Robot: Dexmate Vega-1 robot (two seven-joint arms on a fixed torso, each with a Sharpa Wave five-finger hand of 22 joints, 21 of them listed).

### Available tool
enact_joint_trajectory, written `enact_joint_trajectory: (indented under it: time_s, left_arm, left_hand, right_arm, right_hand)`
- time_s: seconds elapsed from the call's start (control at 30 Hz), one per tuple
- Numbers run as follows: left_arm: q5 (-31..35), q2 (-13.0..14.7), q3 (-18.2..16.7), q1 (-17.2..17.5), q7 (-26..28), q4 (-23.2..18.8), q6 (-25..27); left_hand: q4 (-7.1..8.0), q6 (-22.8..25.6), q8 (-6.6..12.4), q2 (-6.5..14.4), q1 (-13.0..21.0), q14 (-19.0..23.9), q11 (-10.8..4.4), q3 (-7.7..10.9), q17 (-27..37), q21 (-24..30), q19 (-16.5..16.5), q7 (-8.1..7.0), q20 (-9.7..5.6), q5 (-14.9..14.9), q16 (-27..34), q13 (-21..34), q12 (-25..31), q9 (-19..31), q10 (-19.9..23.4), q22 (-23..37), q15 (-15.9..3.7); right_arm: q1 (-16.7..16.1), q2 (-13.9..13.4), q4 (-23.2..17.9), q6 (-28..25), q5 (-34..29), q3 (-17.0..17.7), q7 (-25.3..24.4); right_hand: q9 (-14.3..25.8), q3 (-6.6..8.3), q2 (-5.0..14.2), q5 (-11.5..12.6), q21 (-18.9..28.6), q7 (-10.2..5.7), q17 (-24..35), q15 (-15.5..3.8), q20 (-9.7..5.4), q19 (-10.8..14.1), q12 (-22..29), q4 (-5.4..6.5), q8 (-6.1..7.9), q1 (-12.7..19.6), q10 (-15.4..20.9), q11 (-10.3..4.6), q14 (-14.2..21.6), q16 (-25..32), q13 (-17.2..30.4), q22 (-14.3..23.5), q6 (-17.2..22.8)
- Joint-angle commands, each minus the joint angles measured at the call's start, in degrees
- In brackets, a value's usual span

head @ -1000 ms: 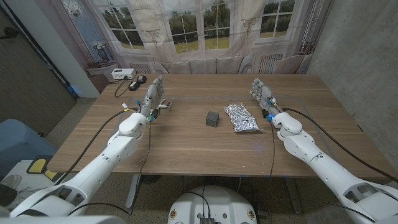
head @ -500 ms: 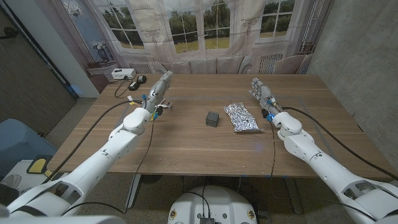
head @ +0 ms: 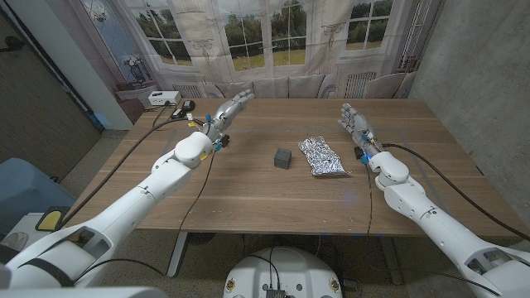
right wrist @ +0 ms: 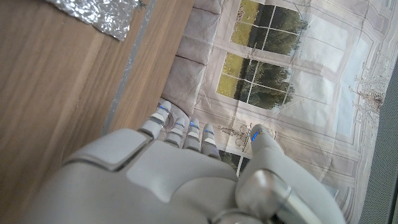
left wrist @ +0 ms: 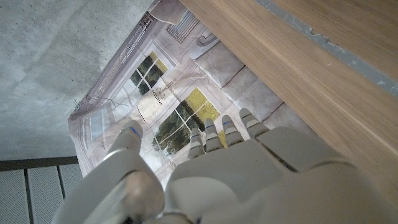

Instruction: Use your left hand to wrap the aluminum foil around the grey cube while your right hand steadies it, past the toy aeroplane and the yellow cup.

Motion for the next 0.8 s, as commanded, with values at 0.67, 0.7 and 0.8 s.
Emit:
enact_joint_trajectory:
  time_s: [0.67, 0.7, 0.8]
  left_arm:
    - [10.64, 2.40, 7.07, -6.74, -7.08, -10.23, 8.01]
    - [10.92, 2.38, 7.21, -6.88, -7.29, -10.41, 7.99]
    - [11.72, 2.37, 7.53, -7.27, -7.83, -10.92, 7.92]
  left_hand:
    - [-2.76, 3.79, 0.42, -0.86, 5.32, 0.07, -0.05, 0.49, 0.35, 0.15, 1.98, 0.33, 2.34, -0.21, -0.94, 0.30, -0.48, 0.31, 1.95, 0.30, 1.04]
    - [-2.86, 3.86, 0.40, -1.02, 5.61, 0.07, -0.09, 0.47, 0.35, 0.14, 2.07, 0.35, 2.35, -0.18, -0.96, 0.30, -0.52, 0.31, 1.99, 0.30, 1.03]
    - [-2.99, 3.96, 0.36, -1.27, 6.06, 0.11, -0.36, 0.44, 0.36, 0.10, 2.15, 0.23, 2.45, -0.13, -0.98, 0.32, -0.56, 0.32, 2.08, 0.30, 0.90]
  right_arm:
    - [-8.77, -3.36, -11.09, 2.88, -3.65, 2.67, -6.18]
    - [-8.92, -3.29, -11.13, 3.05, -3.67, 2.72, -6.25]
    - [-9.33, -3.17, -11.33, 3.40, -3.94, 2.86, -6.66]
  right_hand:
    - [0.13, 0.12, -0.02, 0.25, 0.59, 0.12, 0.19, 0.42, 0.55, 0.50, 0.20, -0.64, 0.30, 0.90, 0.90, -0.25, 0.41, 0.35, 0.03, 0.33, 0.96]
    - [0.13, 0.11, -0.02, 0.25, 0.60, 0.11, 0.19, 0.47, 0.57, 0.51, 0.20, -0.66, 0.30, 0.91, 0.91, -0.27, 0.43, 0.35, 0.03, 0.33, 0.98]
    - [0.13, 0.09, -0.02, 0.24, 0.60, 0.14, 0.20, 0.47, 0.58, 0.51, 0.19, -0.69, 0.28, 0.92, 0.93, -0.33, 0.43, 0.35, 0.02, 0.33, 0.99]
